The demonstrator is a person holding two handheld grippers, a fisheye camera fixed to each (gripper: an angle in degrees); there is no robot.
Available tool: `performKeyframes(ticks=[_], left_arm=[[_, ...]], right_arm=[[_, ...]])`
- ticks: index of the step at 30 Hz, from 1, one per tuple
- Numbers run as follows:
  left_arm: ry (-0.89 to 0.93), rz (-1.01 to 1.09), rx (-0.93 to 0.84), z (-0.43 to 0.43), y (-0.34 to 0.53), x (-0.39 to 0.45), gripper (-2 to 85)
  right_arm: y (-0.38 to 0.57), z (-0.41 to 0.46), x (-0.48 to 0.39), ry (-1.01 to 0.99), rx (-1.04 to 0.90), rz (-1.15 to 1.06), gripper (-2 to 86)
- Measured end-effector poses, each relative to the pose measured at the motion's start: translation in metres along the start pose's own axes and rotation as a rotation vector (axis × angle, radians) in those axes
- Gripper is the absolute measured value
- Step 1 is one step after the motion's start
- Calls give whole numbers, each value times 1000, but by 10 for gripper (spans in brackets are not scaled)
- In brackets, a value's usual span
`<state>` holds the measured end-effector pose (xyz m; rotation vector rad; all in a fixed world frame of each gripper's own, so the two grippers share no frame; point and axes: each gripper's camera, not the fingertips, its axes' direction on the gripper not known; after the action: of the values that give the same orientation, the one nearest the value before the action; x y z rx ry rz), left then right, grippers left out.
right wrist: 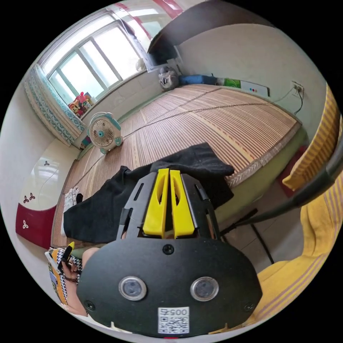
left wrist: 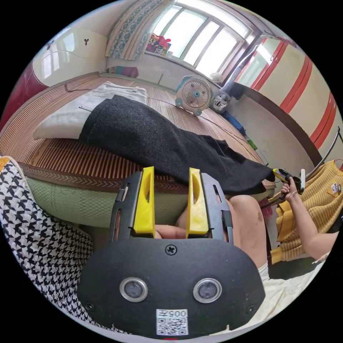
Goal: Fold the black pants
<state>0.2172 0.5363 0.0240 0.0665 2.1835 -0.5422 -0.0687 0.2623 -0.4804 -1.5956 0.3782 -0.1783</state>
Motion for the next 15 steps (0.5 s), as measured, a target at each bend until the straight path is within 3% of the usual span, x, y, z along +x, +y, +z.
performKeyframes(ticks=[7,15], left_arm=[[27,-64,2,-4,-6,-5,138],[9,-161,-39,16,-15,-23,130]], right_arm=[[-3,-14,-68,71,26,-106,-16],[28,-9,-80,86,20,-104,-16]])
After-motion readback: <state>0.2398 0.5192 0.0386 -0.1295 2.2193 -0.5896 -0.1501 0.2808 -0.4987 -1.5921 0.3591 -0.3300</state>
